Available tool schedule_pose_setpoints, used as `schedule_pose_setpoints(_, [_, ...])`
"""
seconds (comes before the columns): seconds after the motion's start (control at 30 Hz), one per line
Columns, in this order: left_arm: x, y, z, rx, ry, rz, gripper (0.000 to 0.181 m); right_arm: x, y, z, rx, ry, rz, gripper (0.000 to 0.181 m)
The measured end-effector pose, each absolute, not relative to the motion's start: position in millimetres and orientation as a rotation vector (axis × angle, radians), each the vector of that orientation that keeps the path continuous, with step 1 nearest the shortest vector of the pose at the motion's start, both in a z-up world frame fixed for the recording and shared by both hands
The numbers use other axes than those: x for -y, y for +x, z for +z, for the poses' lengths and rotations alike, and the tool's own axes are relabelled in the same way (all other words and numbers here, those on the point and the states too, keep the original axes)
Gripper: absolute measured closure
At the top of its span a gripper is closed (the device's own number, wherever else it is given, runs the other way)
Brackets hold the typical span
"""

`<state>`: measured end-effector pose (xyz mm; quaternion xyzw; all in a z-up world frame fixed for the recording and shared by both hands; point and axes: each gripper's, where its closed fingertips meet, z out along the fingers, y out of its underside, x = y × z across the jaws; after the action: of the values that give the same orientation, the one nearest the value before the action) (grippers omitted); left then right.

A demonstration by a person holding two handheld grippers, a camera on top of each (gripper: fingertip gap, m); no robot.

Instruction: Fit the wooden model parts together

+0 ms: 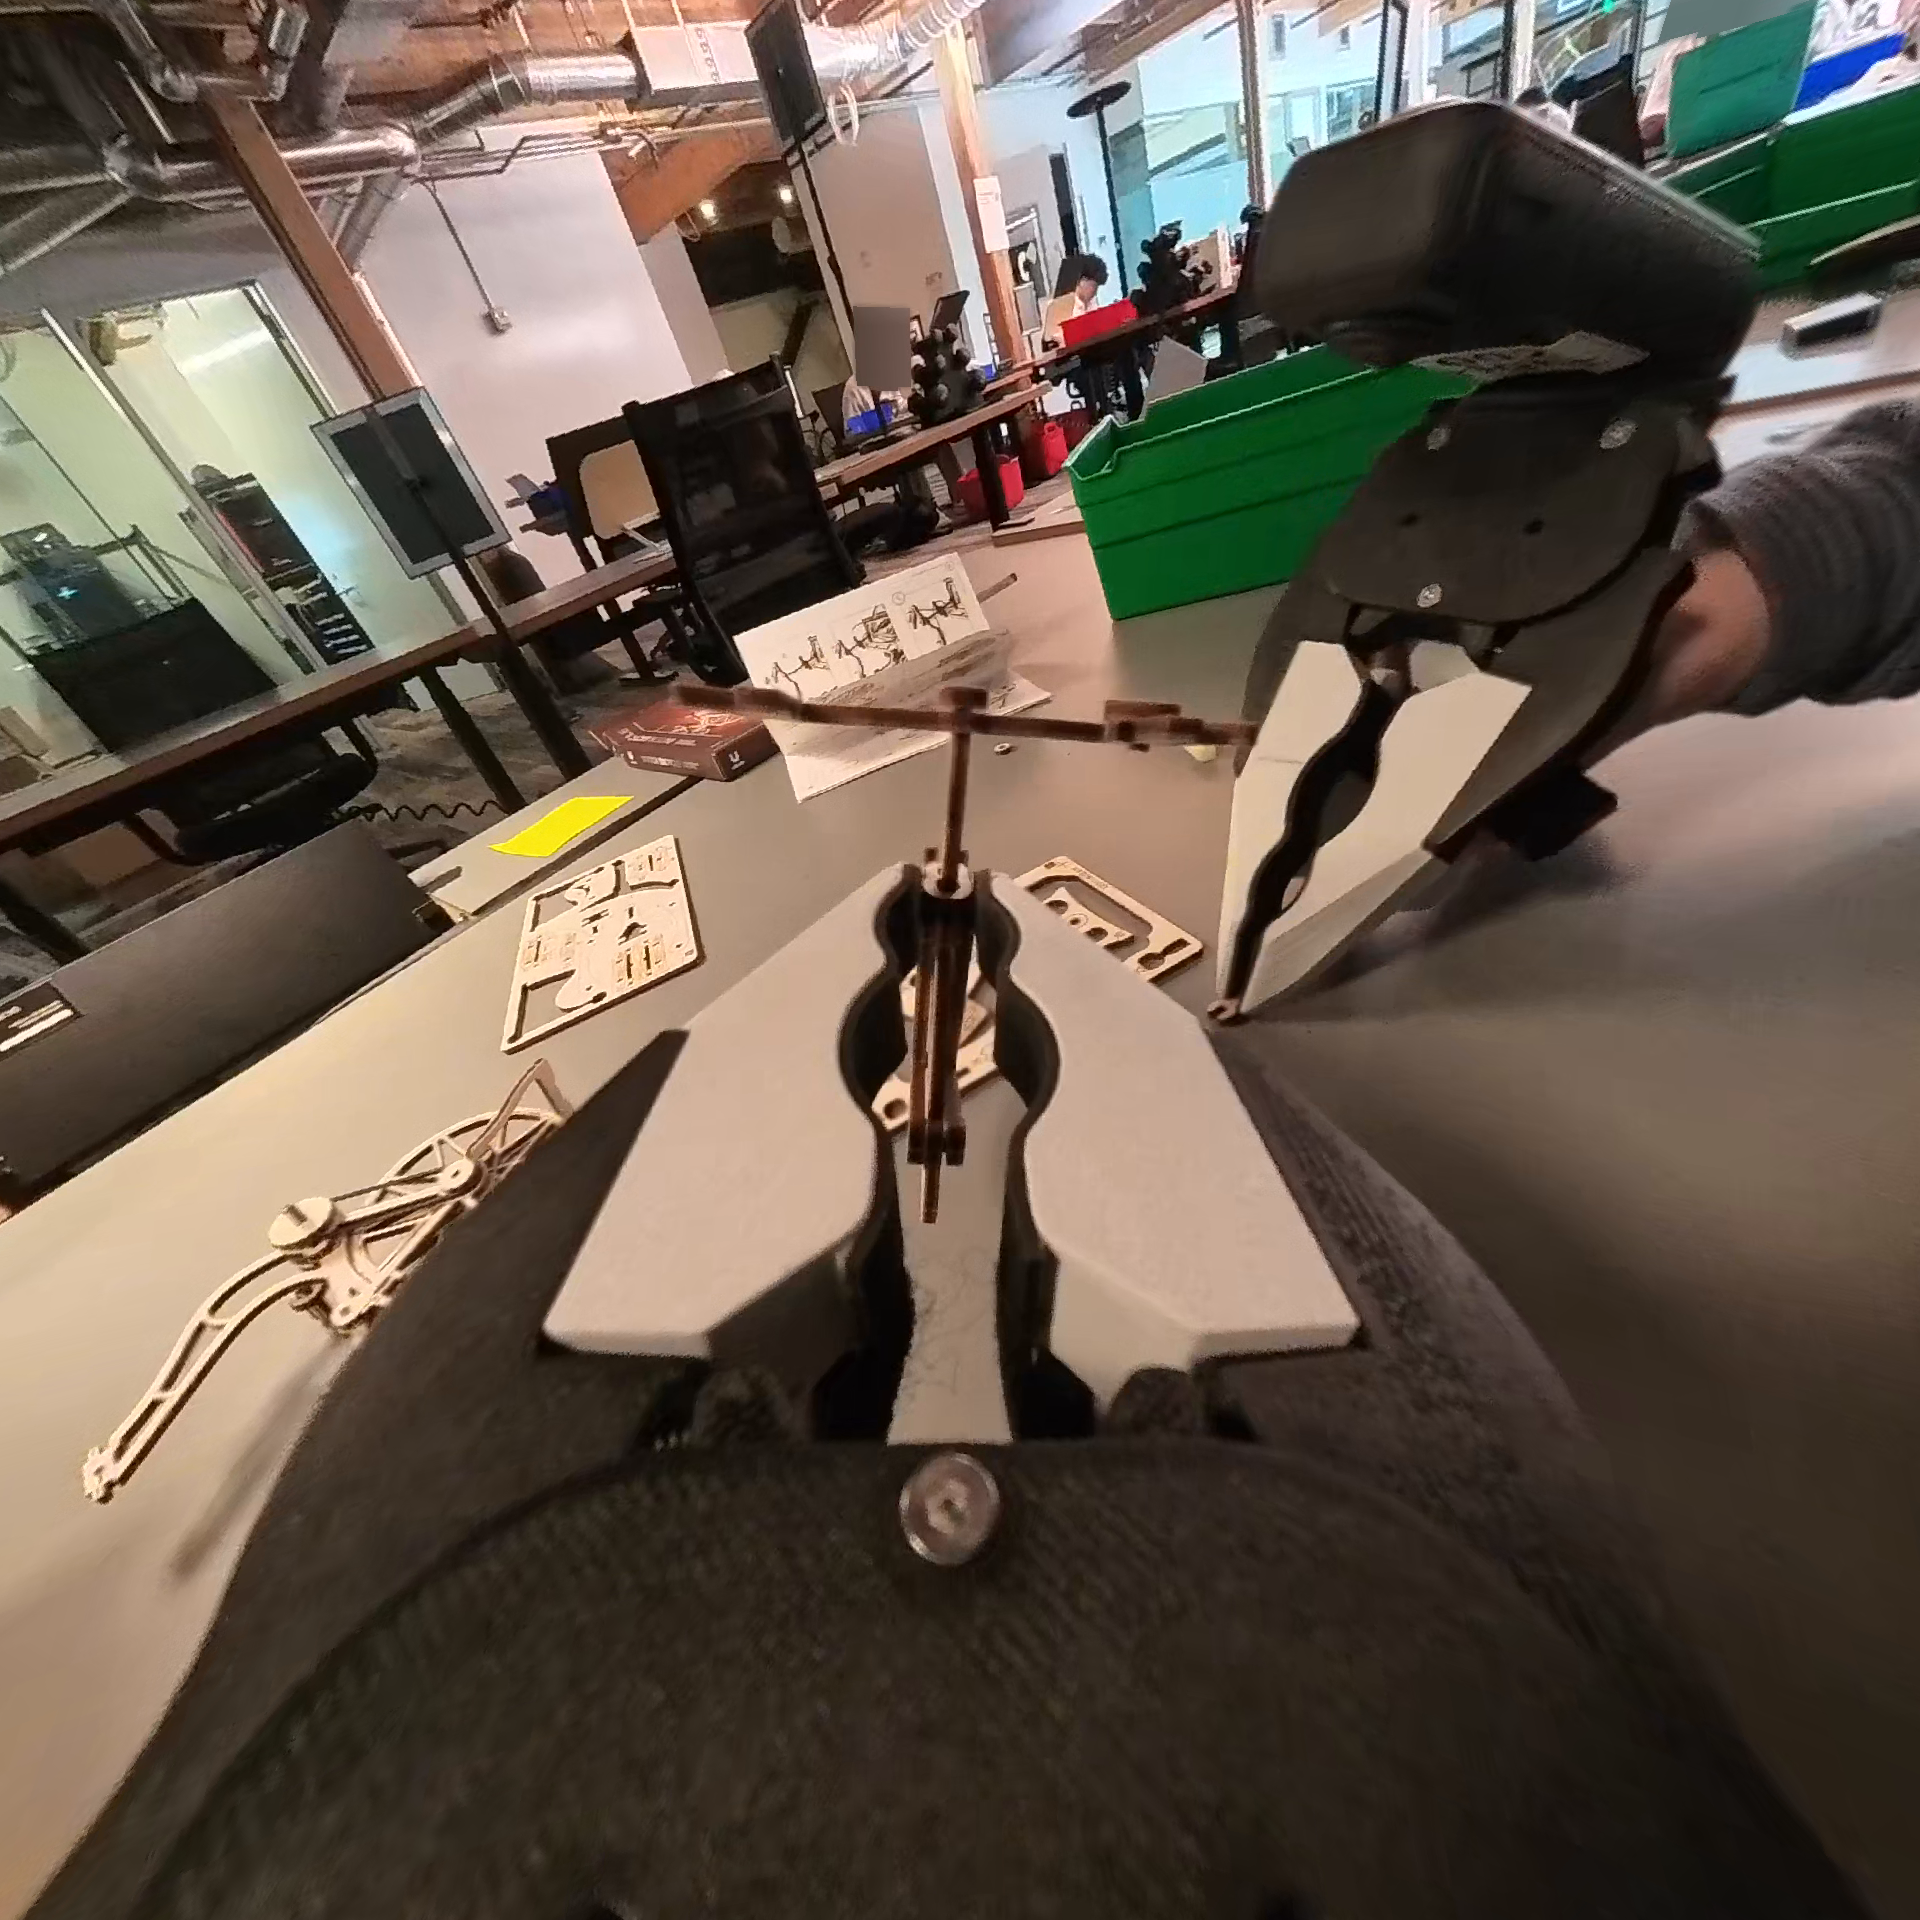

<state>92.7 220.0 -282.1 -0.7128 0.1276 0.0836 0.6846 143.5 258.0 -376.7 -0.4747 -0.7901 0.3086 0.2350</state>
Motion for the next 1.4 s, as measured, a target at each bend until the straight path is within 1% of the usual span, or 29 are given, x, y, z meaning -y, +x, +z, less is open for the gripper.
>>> schedule_pose_setpoints(0.13, [-220, 95, -283, -0.296, -1.6, 0.181, 0.172, -258, 144, -377, 2.166, -1.317, 0.842, 0.179])
schedule_pose_setpoints(0.23, [-219, 99, -282, -0.319, -1.588, 0.179, 0.172, -257, 144, -377, 2.211, -1.209, 0.807, 0.181])
schedule_pose_setpoints(0.3, [-218, 107, -281, -0.37, -1.569, 0.167, 0.172, -253, 140, -370, 2.223, -1.022, 0.794, 0.181])
schedule_pose_setpoints(0.43, [-215, 130, -282, -0.511, -1.537, 0.123, 0.172, -228, 137, -317, 2.092, -0.564, 0.904, 0.181])
schedule_pose_setpoints(0.5, [-215, 137, -283, -0.561, -1.528, 0.118, 0.173, -223, 136, -296, 2.036, -0.444, 0.94, 0.181])
schedule_pose_setpoints(0.6, [-212, 140, -279, -0.577, -1.495, 0.109, 0.173, -220, 135, -287, 2.044, -0.323, 0.945, 0.181])
schedule_pose_setpoints(0.9, [-215, 131, -284, -0.533, -1.545, 0.113, 0.173, -231, 136, -286, 2.139, -0.243, 0.939, 0.181])
schedule_pose_setpoints(1.07, [-213, 141, -284, -0.575, -1.53, 0.058, 0.173, -216, 143, -275, 2.172, -0.146, 1.022, 0.181])
schedule_pose_setpoints(1.4, [-212, 151, -289, -0.618, -1.543, -0.015, 0.173, -202, 146, -282, 2.314, -0.085, 1.075, 0.181])
